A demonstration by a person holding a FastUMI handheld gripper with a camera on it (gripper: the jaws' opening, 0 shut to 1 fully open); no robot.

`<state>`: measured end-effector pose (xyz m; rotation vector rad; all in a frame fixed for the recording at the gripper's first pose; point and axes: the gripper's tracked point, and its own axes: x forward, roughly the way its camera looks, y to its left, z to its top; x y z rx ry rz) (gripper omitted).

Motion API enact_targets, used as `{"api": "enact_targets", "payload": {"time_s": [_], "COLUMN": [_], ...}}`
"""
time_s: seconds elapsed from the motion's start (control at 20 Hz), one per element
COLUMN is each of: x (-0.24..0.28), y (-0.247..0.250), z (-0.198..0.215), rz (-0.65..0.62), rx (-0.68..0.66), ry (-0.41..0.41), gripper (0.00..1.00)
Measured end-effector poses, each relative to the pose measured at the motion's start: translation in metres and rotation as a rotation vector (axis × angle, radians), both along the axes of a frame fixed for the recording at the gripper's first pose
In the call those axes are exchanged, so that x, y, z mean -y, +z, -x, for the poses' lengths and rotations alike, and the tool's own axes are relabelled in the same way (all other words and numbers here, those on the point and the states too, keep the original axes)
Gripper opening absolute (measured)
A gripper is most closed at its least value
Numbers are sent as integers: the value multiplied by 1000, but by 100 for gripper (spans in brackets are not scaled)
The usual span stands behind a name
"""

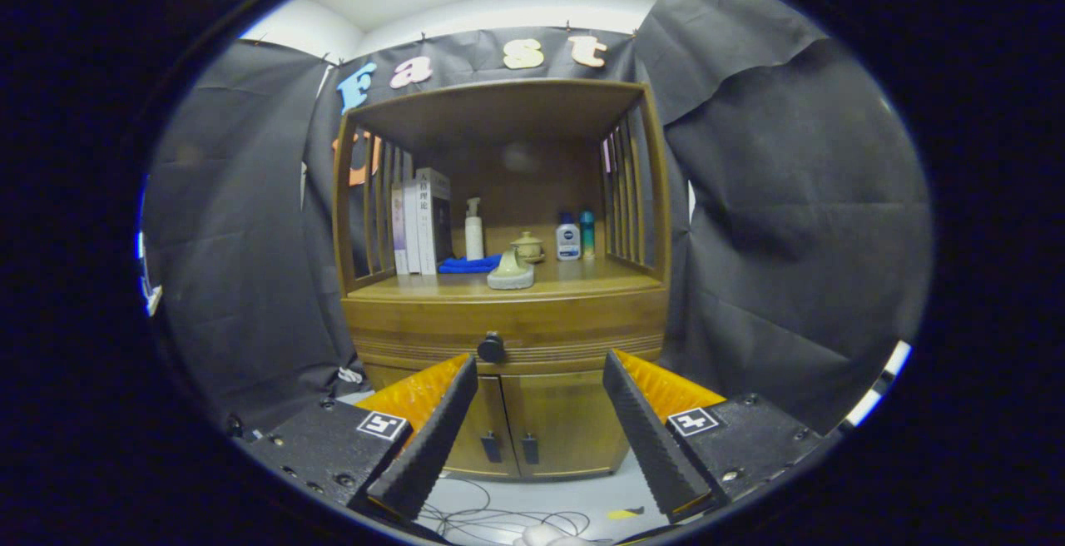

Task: Pull open the drawer, take out the items inside it, and place them on the countertop above the cabinet.

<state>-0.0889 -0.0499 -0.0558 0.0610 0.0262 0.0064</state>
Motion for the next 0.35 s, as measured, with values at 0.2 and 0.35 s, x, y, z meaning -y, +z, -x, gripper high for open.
{"api": "enact_targets", "payload": {"time_s": [0.2,0.35], "x": [9,8], "y": [7,7], "z": [50,53], "rz": [-7,-13], "rx": [23,46], "ry": [-8,-14], "gripper": [99,99]}}
